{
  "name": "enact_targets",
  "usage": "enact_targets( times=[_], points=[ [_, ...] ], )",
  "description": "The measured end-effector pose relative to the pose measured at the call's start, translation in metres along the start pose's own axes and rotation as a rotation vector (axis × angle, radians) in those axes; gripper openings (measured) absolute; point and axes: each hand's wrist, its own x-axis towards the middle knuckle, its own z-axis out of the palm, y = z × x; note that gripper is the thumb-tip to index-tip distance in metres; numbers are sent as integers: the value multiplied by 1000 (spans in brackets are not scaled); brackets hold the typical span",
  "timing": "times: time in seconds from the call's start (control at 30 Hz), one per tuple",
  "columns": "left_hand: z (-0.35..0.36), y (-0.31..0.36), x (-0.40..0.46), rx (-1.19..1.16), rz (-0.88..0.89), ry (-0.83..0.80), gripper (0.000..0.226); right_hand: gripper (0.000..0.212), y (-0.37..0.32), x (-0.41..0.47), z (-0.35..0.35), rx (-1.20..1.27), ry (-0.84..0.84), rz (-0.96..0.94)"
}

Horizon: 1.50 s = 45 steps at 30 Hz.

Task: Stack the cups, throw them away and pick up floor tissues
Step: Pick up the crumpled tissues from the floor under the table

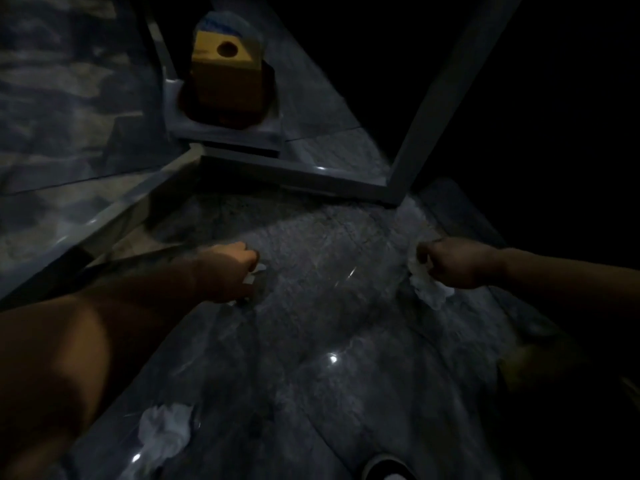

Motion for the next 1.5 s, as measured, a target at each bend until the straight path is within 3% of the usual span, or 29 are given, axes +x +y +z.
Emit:
enact_targets(
  times=[0.13, 0.23, 0.33, 0.53, 0.8, 1.3, 1.5],
  points=[
    [17, -6, -1, 13, -30, -93, 66, 56, 1, -11, 22, 175, -17, 54],
    [19, -6, 0, 43, -4, -80, 56, 64, -5, -16, 35, 220, -107, 37],
    [19, -5, 2, 41, 12, -82, 44, 54, -11, -18, 44, 195, -192, 2],
    [17, 0, 5, 9, -5, -132, 33, 35, -23, -11, 50, 125, -182, -12],
    [15, 2, 7, 28, -30, -113, 29, 33, -33, -4, 45, 215, -235, -46],
    [-13, 4, -5, 34, 9, 19, 32, 31, -58, 17, 4, -42, -119, -78],
    [-21, -13, -19, -12, 23, -42, 28, 22, -71, 25, -9, -44, -29, -128]
  ],
)
